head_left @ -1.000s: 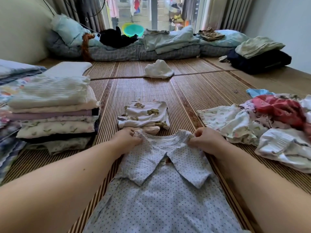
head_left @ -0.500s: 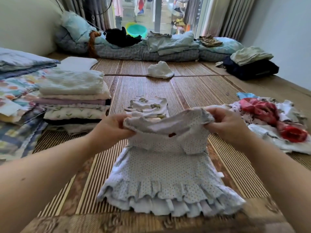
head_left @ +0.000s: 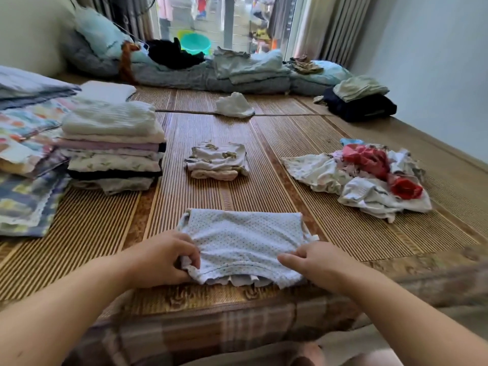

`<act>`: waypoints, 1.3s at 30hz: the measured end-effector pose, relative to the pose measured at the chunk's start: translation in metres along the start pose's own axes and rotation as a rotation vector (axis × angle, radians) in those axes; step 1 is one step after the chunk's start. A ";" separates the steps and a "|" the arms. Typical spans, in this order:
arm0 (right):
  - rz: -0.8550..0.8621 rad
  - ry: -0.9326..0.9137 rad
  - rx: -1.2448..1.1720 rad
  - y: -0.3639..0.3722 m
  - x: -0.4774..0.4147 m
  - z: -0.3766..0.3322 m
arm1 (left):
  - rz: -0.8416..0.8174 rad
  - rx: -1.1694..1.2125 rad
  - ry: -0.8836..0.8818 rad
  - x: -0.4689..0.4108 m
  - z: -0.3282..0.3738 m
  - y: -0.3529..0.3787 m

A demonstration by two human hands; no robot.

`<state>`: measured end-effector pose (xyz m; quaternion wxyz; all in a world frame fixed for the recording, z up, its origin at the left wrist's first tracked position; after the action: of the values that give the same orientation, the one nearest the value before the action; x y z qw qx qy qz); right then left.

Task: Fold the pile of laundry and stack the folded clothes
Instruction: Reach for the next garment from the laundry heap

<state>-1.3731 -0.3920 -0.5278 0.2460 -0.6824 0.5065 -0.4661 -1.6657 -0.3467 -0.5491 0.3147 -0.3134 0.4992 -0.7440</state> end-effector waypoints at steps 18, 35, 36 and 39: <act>0.396 -0.549 0.100 0.014 -0.057 -0.042 | -0.031 0.099 0.155 -0.011 0.076 0.005; 0.008 -0.717 0.233 0.079 -0.003 -0.051 | -0.172 -0.089 -0.058 0.025 0.018 0.023; -0.029 -0.648 0.138 0.075 -0.002 -0.047 | -0.175 -0.092 -0.041 0.029 0.022 0.021; -0.175 -0.451 -0.218 0.057 0.004 -0.037 | -0.176 -0.115 -0.006 0.041 0.032 0.015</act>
<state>-1.4325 -0.4116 -0.5559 0.2364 -0.8328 0.4250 -0.2644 -1.6635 -0.4004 -0.5469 0.2311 -0.3761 0.5107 -0.7378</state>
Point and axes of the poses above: each hand's wrist, its own x-axis away from the middle knuckle, its own y-axis out of the palm, z = x × y, the point moved 3 cm from there along -x, towards the middle knuckle, and after that the axes turned 5 degrees about -x, right-handed, at the moved point
